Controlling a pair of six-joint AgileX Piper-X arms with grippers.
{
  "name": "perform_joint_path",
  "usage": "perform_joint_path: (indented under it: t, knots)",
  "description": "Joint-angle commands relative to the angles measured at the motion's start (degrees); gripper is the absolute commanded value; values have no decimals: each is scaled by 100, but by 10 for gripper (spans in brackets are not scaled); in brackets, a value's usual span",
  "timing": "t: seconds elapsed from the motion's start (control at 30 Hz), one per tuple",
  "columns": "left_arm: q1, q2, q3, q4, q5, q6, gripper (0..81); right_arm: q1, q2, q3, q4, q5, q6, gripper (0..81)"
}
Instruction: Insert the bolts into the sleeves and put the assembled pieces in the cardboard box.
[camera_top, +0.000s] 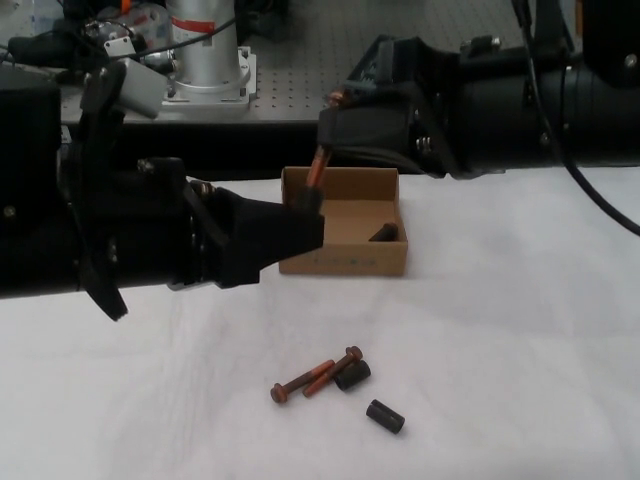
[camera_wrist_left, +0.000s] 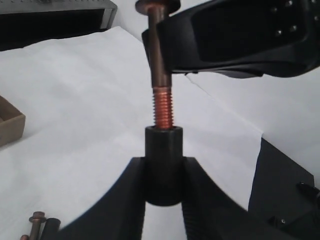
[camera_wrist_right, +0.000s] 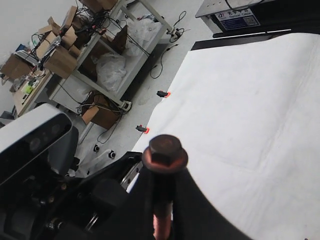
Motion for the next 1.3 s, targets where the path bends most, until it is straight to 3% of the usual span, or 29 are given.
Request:
perform_joint_path:
  t: [0.0, 0.47, 0.9, 0.97, 1.13, 1.27]
  knots:
    - [11, -59, -29, -120, 88, -26, 7, 8, 5, -34, -49, -129, 2, 19]
    - [11, -59, -29, -496, 115, 47, 7, 8, -7, -34, 649, -406, -864, 19]
    - [11, -59, -29, -534, 158, 113, 7, 8, -7, -44, 638, -656, -833, 2]
    - [11, -59, -29, -570, 158, 135, 7, 8, -7, -44, 638, -733, -835, 53]
    - [11, -59, -29, -594, 168, 236, 7, 8, -7, -44, 638, -744, -662, 354]
    - [11, -59, -29, -594, 193, 236, 7, -5, -7, -56, 638, -744, -551, 378]
